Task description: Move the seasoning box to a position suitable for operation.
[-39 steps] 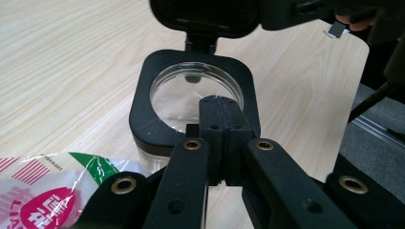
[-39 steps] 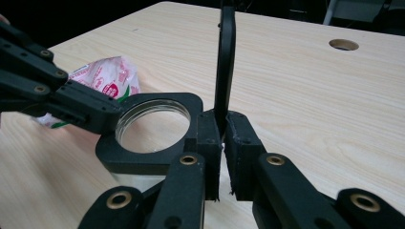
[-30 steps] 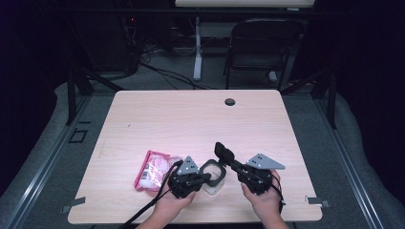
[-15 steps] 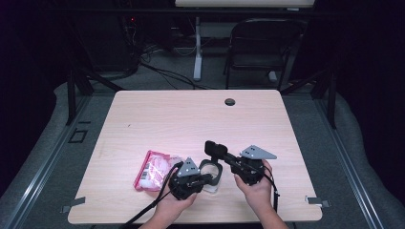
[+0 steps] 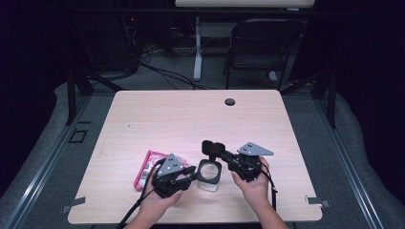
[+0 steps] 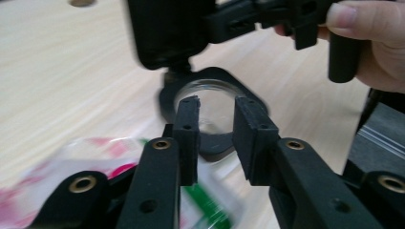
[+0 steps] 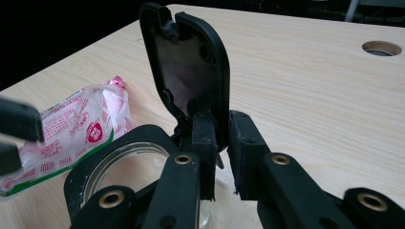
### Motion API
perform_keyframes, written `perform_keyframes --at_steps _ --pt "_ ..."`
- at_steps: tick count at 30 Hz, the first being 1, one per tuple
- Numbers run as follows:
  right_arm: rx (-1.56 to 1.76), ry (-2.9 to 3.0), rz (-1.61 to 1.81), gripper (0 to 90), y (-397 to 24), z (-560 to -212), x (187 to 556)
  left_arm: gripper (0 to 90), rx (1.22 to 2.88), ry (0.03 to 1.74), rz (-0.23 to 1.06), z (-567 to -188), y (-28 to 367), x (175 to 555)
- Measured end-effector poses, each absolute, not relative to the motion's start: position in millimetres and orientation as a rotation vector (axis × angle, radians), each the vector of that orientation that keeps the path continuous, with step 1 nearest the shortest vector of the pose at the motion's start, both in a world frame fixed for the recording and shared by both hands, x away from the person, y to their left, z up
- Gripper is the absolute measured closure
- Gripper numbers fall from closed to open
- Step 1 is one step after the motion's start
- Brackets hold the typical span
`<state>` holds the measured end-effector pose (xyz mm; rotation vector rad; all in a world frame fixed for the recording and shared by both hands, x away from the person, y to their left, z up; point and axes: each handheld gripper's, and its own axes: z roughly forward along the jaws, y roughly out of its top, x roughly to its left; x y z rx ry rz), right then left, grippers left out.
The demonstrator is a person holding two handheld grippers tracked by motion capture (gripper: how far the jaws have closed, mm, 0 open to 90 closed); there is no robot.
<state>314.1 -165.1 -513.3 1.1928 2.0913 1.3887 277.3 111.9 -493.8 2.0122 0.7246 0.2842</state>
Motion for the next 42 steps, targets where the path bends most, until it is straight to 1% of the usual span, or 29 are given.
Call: perform_keyframes --at_steps 1,4,5,6,9,19,24,26,27,29,32,36,39,42 --pt "1.197 2.098 1.391 80.9 -165 -514 316 68.8 2.016 0.739 0.313 -493 124 278" --pt "1.202 2.101 1.394 79.6 -164 -514 316 66.6 2.016 0.773 0.337 -494 141 278" --pt "1.202 2.101 1.394 79.6 -164 -514 316 65.5 2.016 0.773 0.337 -494 141 278" --pt "1.199 2.104 1.400 77.0 -164 -514 316 64.3 2.012 0.796 0.347 -497 152 278" --pt "1.193 2.102 1.395 74.7 -165 -512 313 62.2 2.013 0.820 0.353 -502 168 276" --pt "1.170 2.109 1.381 70.1 -174 -504 294 56.9 2.037 0.869 0.422 -516 200 270" --pt "1.147 2.106 1.373 67.4 -177 -506 281 54.5 2.035 0.886 0.434 -521 210 267" --pt "1.109 2.106 1.357 64.7 -179 -507 273 50.1 2.035 0.885 0.440 -524 213 267" --pt "1.109 2.106 1.357 64.7 -179 -507 273 50.1 2.035 0.882 0.439 -525 214 267" --pt "1.097 2.099 1.366 62.6 -181 -507 269 46.8 2.021 0.885 0.443 -527 217 266" --pt "1.080 2.075 1.377 56.9 -186 -510 257 42.7 2.018 0.890 0.454 -531 220 264" --pt "1.063 2.063 1.379 55.4 -190 -514 249 41.4 2.026 0.894 0.471 -535 227 260" --pt "1.064 2.043 1.378 53.4 -190 -515 250 41.4 2.027 0.905 0.462 -538 231 257" --pt "1.074 2.042 1.371 52.9 -191 -519 252 41.5 2.073 0.882 0.492 -540 229 253"
